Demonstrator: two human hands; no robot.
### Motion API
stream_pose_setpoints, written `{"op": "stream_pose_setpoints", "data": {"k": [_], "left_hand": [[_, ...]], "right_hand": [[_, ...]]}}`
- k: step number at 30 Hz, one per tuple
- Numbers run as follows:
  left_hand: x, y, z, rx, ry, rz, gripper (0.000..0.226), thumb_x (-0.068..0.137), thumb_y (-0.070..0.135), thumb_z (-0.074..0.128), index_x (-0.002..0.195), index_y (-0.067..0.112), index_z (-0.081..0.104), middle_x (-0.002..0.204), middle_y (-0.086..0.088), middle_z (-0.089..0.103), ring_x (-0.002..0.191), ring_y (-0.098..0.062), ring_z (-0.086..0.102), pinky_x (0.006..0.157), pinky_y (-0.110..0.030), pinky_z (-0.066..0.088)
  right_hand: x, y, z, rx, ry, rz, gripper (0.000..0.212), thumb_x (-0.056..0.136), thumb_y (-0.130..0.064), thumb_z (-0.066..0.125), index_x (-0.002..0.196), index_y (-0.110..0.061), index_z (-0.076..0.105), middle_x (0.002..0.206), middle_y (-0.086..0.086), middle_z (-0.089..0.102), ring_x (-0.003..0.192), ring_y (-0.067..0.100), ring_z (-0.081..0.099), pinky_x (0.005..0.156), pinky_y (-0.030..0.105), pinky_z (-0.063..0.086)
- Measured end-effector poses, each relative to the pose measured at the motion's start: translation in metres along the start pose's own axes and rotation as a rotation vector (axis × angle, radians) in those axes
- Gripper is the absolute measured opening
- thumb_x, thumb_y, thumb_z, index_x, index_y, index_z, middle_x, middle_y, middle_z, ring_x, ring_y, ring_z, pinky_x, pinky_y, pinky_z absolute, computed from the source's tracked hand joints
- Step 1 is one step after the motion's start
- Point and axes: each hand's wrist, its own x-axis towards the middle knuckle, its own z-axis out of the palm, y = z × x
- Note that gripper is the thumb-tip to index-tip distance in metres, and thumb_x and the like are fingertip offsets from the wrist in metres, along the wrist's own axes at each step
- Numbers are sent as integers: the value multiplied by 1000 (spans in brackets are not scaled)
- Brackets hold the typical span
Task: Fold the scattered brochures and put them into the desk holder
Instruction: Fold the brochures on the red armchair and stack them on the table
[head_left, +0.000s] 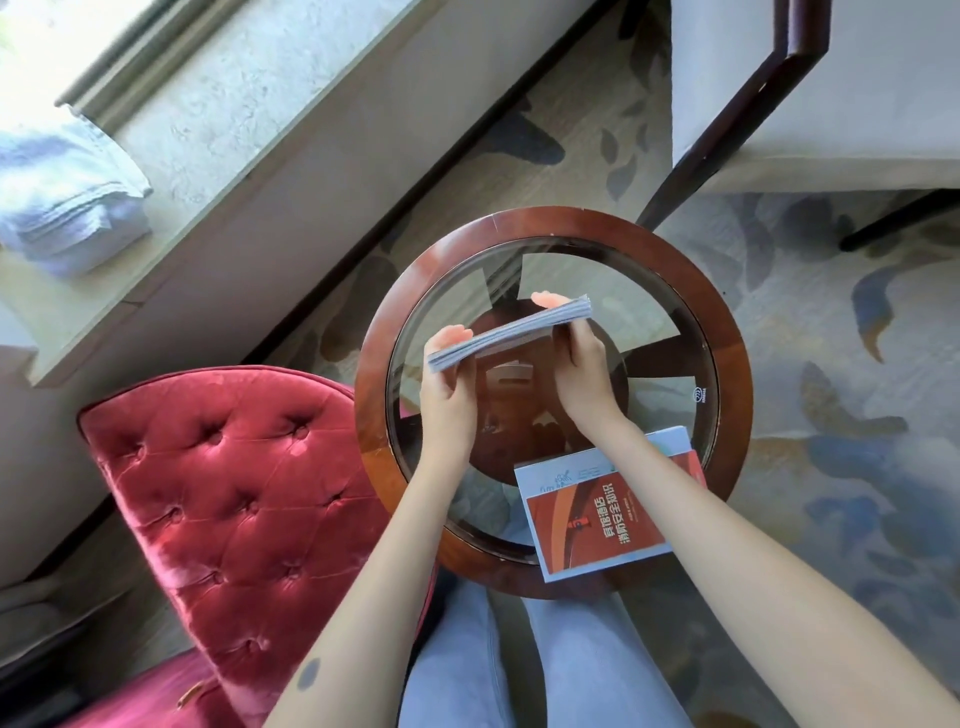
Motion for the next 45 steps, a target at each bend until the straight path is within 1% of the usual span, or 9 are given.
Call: {"op": "stream_pose_setpoints", "data": {"k": [6,10,14,19,24,28,31,36,45], "left_hand": [[-1,6,-7,59,62,-13,22,97,10,46,115,18,54,104,13,61,98,-1,59,87,-17,46],[-14,16,-9,-18,33,-10,18,94,7,50,106,19,56,100,18,62,89,11,61,76,-9,49],[-41,16,-10,-107,-3,-87,15,92,13,56,99,26,57,100,11,68,95,-13,66,80,-30,56],[-66,11,-12,-242,78,-179,19,90,12,58,98,29,59,94,11,69,88,-11,68,65,-24,57],[-90,16,-26,-435,213,-254,20,92,9,55,99,26,61,100,2,67,94,-14,65,61,-22,55],[-108,17,-42,-476,205,-266,23,92,9,54,112,20,59,110,-5,66,99,-19,65,63,-24,57],[-118,16,-54,-490,188,-268,31,93,10,53,124,12,53,117,-8,63,93,-11,68,66,-26,59],[-134,10,-72,-553,147,-252,27,93,9,53,118,18,55,113,-3,64,91,-8,68,68,-28,59],[-158,-9,-85,-527,117,-244,22,91,8,56,104,26,61,109,-4,66,107,-27,62,84,-42,55]], "right_hand": [[7,-15,-11,-72,-57,-6,24,95,-2,40,113,-8,55,91,-2,64,85,1,60,63,5,46],[15,-35,-18,-107,-60,-1,35,97,-2,33,125,-10,52,116,8,64,109,22,58,90,35,52],[15,-44,-27,-151,-148,30,38,98,-4,33,129,-13,52,126,8,60,120,23,52,102,40,44],[-8,-40,-45,-216,-172,108,37,97,-11,38,130,-19,51,129,0,57,122,17,49,106,43,39],[-70,-31,-61,-116,-92,551,51,99,-28,38,146,-14,21,144,9,39,127,22,44,104,38,38],[-116,-47,-53,400,-258,834,42,98,-46,33,132,-22,36,112,-3,60,99,12,61,82,31,51],[-132,-57,-39,418,-239,743,27,98,-39,40,118,-23,45,109,-6,64,93,6,63,60,20,53],[-151,-63,-22,385,-126,655,23,97,-17,48,119,-12,45,120,8,62,96,14,62,62,21,50],[-182,-52,-12,384,25,518,16,92,-8,54,99,-21,47,94,2,67,79,9,67,57,22,53]]}}
